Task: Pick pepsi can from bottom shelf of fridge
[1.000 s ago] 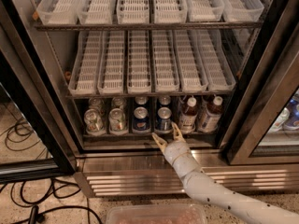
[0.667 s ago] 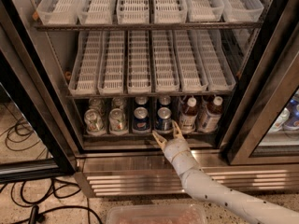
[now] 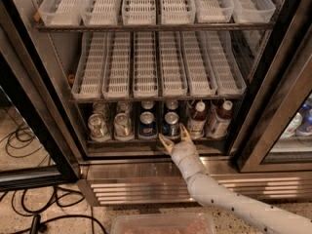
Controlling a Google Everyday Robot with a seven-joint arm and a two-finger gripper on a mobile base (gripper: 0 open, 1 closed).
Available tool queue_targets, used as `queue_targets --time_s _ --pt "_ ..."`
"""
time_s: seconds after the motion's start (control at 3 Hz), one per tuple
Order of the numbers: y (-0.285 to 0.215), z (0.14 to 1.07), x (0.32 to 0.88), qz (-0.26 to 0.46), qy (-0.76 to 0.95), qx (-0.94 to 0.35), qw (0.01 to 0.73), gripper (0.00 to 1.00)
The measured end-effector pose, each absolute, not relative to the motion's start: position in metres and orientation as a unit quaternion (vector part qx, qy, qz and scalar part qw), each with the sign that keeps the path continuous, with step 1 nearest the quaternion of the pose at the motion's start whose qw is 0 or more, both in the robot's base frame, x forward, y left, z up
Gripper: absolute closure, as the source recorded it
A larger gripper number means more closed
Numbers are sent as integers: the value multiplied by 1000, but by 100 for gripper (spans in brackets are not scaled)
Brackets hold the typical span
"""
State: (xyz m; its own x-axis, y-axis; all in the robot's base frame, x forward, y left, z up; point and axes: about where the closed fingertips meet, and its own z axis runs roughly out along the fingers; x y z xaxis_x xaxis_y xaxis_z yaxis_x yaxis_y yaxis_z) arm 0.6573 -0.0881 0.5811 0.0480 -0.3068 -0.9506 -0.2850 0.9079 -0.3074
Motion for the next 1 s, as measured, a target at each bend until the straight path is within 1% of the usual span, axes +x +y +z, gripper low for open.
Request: queue_targets --time_s 0.33,0.67,1.0 --pt "-87 600 675 -11 680 -215 701 39" --pt "-86 607 677 -8 677 -218 703 38" --pt "-86 609 679 -3 678 -219 702 57"
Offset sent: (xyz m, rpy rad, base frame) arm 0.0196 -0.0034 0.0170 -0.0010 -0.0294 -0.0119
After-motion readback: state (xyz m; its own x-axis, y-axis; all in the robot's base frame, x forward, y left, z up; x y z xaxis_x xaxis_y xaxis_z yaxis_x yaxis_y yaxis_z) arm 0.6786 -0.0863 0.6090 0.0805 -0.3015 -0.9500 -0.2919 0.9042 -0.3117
